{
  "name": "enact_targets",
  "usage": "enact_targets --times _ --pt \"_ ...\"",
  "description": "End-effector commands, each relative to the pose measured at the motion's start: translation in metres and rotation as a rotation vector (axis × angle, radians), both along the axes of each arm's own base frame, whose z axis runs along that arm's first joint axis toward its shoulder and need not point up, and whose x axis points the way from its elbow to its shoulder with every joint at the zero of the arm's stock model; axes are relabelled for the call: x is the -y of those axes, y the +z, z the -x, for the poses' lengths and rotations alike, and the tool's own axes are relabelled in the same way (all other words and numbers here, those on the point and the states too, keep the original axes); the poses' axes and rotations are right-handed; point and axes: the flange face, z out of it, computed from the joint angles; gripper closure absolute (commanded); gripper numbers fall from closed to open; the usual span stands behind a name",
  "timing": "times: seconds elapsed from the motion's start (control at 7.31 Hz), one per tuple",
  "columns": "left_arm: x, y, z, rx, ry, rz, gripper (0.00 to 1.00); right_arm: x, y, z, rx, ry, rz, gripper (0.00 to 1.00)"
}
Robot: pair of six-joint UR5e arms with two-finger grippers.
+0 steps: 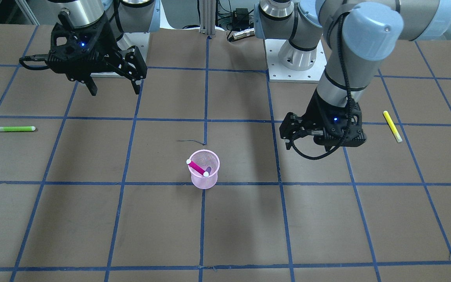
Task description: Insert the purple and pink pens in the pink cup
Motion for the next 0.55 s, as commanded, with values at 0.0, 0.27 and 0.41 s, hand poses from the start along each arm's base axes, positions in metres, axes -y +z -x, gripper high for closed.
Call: enact_targets --times 0.0,0.27,0.41 --pt "-0.028 0.027 -0.010 -0.002 0.002 -0.060 0.00 -0.001 -0.003 0.001 -0.006 -0.005 -0.004 0.00" --pt "-0.044 0.042 -0.003 -0.004 -0.007 -0.053 0.00 -0.003 0.006 0.000 -0.004 -0.003 0.017 0.00" --pt "-0.052 0.050 -0.005 -0.002 -0.007 -0.060 0.00 -0.003 0.005 0.000 -0.004 -0.004 0.015 0.00"
